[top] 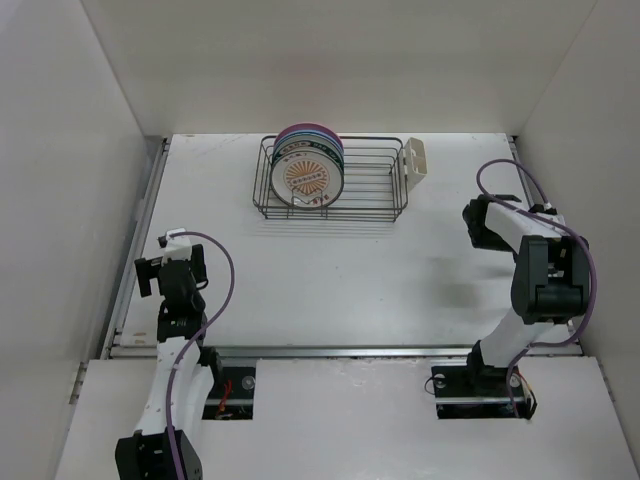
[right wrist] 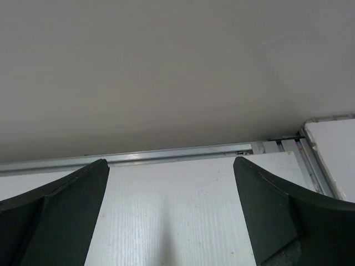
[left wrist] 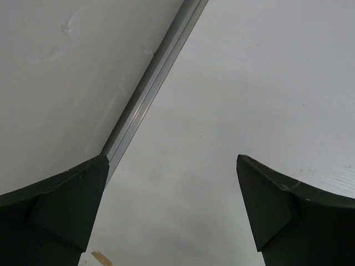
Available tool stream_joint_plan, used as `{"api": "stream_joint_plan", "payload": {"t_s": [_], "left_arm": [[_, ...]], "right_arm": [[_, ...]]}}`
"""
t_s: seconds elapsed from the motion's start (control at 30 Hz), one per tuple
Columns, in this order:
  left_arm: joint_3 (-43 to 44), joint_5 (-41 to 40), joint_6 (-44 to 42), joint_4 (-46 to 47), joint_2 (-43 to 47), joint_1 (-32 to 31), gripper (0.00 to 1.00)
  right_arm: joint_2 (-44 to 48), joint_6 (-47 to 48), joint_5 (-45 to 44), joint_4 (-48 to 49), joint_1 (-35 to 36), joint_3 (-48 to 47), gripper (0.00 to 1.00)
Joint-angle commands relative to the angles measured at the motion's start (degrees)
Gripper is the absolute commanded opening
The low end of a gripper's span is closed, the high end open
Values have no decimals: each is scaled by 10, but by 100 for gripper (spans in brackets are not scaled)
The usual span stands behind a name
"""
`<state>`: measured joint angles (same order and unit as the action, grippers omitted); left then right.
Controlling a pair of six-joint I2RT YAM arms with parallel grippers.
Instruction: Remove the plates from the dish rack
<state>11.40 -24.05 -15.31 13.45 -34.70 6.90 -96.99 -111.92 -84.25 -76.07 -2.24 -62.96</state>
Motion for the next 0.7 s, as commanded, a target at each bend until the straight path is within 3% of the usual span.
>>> {"api": "stream_joint_plan", "payload": {"t_s": [0.0, 0.2, 0.37, 0.43, 0.57, 0.67], "left_arm": [[29, -5, 8, 16, 6, 4, 100], [29, -5, 8, 16, 1, 4, 100], [35, -10, 8, 16, -5, 4, 100], [74, 12, -7, -25, 2, 4, 100], [148, 150, -74, -152, 9, 4, 100], [173, 140, -27, -164, 9, 4, 100]], "right_arm": [[7, -7, -50, -31, -3, -19, 100], [-4, 149, -44, -31, -3, -123, 100], [9, 199, -51, -31, -3, -173, 100], [24, 209, -57, -31, 14, -181, 100], [37, 210, -86, -31, 42, -186, 100], [22, 210, -86, -31, 48, -186, 100]]}}
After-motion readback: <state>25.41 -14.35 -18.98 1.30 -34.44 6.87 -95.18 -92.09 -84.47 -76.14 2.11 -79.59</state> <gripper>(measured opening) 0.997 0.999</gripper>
